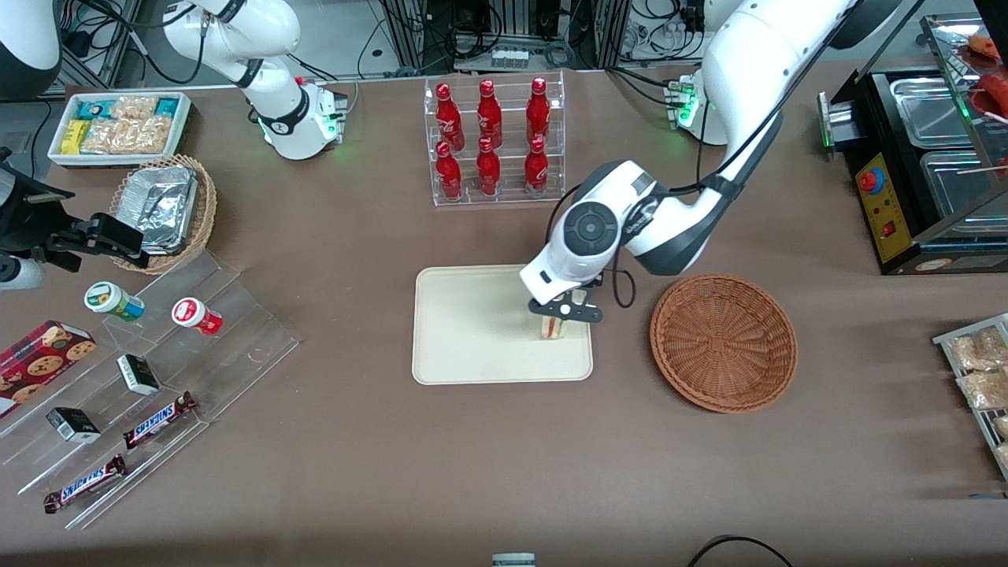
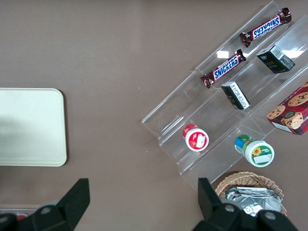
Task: Place sandwich from basket to tray
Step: 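Lift the sandwich and carry it with the left gripper over the tray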
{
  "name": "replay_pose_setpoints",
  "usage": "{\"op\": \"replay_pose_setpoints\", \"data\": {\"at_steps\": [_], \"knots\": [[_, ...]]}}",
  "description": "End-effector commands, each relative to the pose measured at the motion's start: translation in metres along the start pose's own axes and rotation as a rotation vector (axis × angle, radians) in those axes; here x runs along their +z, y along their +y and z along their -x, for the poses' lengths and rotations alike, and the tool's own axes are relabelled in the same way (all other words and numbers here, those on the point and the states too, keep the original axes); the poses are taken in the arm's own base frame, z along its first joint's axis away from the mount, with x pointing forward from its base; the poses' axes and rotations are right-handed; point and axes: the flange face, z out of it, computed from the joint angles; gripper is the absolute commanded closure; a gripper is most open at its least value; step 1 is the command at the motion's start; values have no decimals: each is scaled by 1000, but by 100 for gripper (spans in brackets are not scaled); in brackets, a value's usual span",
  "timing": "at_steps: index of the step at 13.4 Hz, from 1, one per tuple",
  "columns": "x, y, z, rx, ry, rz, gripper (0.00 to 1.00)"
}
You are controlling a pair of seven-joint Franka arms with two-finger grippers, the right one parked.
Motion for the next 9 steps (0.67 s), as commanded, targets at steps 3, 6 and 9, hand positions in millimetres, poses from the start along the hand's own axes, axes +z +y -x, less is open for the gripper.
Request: {"op": "replay_pose_setpoints", "data": {"at_steps": [3,6,9], "knots": [[8,21,-20,-52,18,0,100],[18,19,-23,-55,24,-21,100],[28,20,-27,-64,29,-34,100]]}}
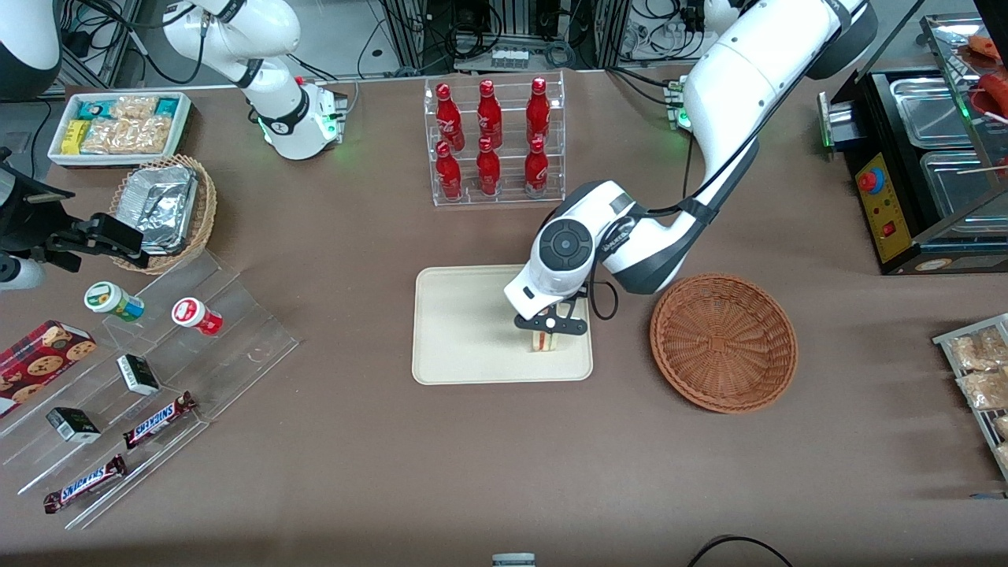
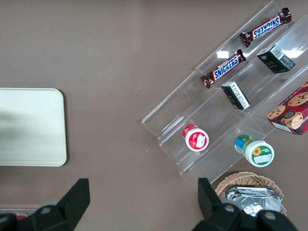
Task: Place sandwich from basket to tray
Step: 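Lower the sandwich onto the tray and open the left gripper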
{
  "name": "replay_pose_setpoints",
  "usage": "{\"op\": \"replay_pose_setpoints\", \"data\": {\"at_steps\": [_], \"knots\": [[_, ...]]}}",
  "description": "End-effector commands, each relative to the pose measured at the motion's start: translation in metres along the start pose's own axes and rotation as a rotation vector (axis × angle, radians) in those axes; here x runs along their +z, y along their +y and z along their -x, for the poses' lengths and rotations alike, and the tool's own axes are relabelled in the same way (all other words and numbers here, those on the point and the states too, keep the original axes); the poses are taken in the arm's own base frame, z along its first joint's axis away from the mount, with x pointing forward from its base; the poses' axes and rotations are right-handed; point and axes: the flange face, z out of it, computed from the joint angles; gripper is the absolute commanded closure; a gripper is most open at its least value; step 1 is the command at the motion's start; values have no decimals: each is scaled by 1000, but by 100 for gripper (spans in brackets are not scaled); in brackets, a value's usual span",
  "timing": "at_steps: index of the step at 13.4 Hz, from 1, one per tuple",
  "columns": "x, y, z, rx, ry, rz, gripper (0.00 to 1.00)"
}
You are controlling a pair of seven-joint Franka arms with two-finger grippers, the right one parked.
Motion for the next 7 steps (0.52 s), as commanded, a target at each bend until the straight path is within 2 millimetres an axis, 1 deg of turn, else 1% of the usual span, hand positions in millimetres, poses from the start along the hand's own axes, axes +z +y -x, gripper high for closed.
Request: {"op": "replay_pose_setpoints", "data": {"at_steps": [1,3,4,6,7], "knots": [[5,11,-7,-20,19,-14,100],[5,18,-11,-26,28,-6,100],[6,19,-13,-32,27,-3,100],[8,24,-11,-27,27,-2,100],[11,21,-14,-33,26,-6,100]]}}
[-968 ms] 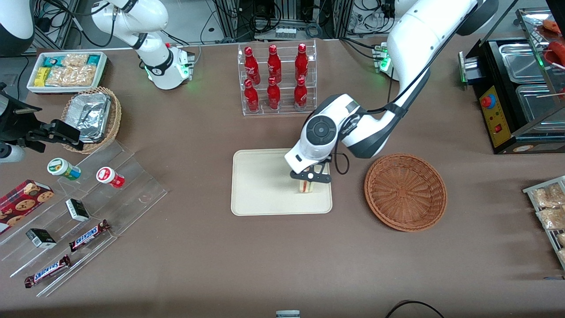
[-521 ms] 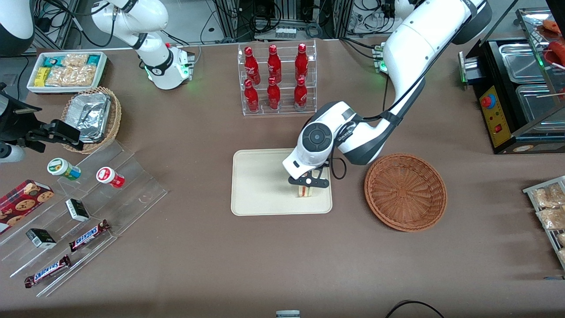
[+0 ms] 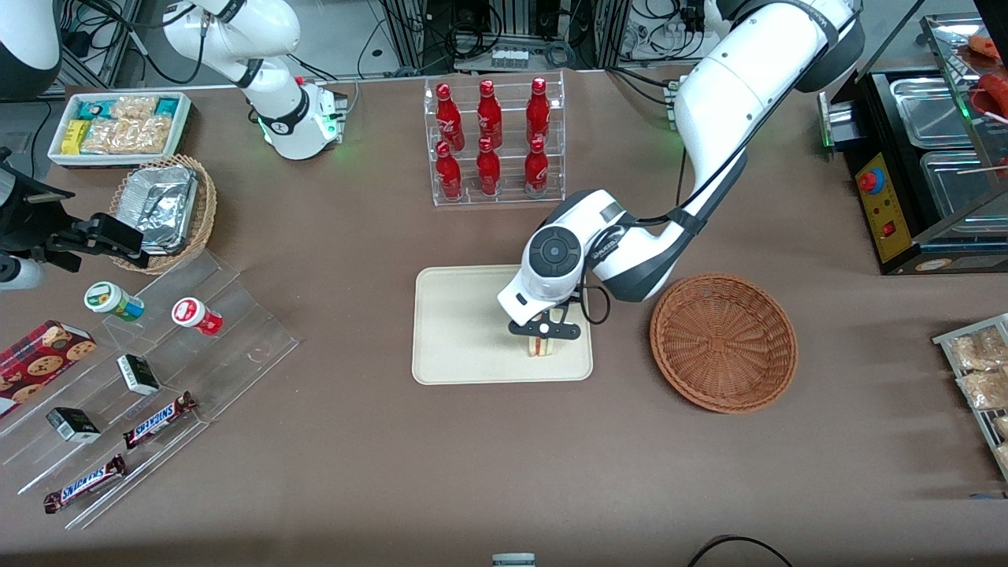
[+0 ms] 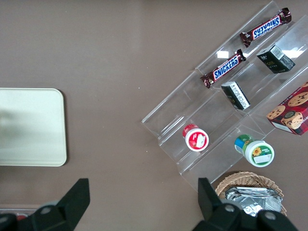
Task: Place sandwich from basket to tray
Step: 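Lower the sandwich onto the tray and open the left gripper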
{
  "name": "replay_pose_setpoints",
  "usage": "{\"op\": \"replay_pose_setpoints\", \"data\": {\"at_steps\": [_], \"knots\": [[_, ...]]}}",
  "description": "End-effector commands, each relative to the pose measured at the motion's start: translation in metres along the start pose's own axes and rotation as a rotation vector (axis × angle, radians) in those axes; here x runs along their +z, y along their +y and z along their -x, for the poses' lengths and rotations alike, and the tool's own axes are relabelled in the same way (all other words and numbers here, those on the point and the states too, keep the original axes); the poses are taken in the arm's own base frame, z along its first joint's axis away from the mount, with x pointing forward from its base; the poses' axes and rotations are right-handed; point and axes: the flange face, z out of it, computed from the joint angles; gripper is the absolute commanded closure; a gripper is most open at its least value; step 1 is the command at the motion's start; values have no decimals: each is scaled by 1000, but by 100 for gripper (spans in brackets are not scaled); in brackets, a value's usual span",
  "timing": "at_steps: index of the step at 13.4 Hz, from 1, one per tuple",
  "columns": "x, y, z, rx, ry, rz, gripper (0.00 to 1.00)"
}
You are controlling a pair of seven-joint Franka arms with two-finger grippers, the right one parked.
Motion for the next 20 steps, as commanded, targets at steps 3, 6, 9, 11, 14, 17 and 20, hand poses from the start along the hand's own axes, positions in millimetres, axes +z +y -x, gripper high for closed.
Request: {"op": "replay_pose_setpoints", "data": {"at_steps": [3,6,9,11,14,17,20], "knots": [[2,4,-9,-20,17,-11,100],[10,4,-9,-22,12,-17,74],[16,3,-12,-35,32,-43,15],[16,16,-4,-27,36,-44,0],[10,17,-7,-56,44,-35,0],[6,16,-7,-71,44,-29,0],[2,15,-9,-143,49,-34,0]]}}
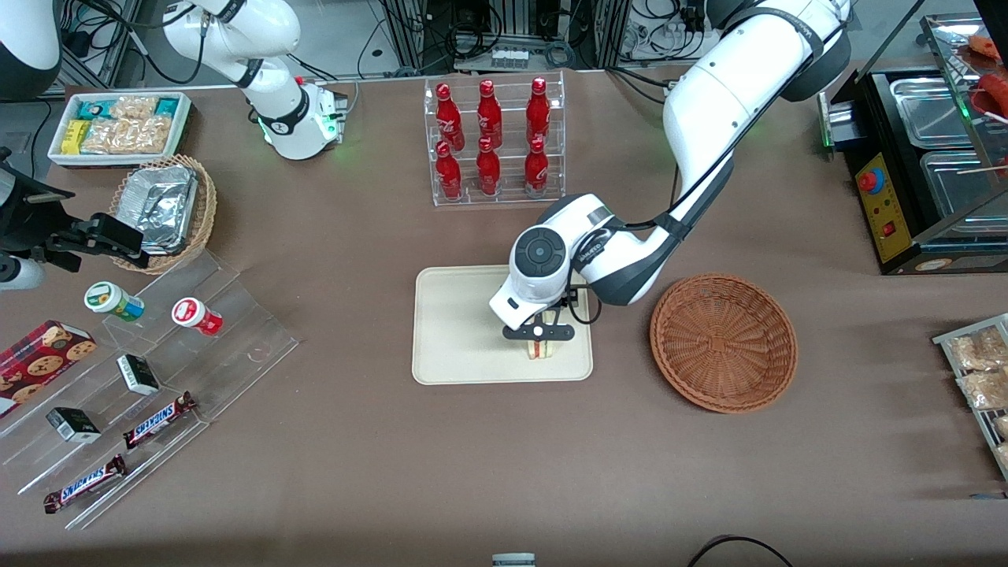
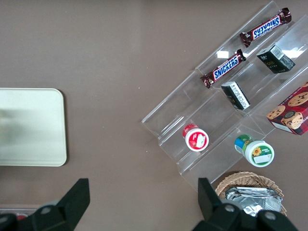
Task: Place sandwich from basket to tray
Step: 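Lower the sandwich onto the tray and open the left gripper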
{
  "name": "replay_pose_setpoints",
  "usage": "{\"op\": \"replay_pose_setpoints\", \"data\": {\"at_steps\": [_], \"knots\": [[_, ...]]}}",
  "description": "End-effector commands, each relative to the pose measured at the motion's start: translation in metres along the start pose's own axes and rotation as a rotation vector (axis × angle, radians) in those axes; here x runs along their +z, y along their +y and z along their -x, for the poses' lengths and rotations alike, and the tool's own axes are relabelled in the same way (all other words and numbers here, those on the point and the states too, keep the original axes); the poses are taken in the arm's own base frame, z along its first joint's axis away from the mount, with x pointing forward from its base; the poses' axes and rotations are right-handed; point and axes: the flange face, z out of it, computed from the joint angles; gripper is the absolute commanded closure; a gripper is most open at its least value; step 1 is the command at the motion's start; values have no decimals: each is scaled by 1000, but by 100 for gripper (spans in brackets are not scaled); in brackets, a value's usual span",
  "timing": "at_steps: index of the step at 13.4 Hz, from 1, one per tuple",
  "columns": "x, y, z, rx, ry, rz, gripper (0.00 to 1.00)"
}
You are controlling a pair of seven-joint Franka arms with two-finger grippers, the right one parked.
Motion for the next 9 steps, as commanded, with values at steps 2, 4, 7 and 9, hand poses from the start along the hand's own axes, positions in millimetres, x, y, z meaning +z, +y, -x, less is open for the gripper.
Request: {"op": "replay_pose_setpoints", "data": {"at_steps": [2,4,7,9], "knots": [[-11,3,-3,-41,18,-19,0],[-26,-7,-12,-66,16,-24,0],[-65,-10,-16,-111,41,6,0],[-90,-29,-22,-204,60,-5,0]]}}
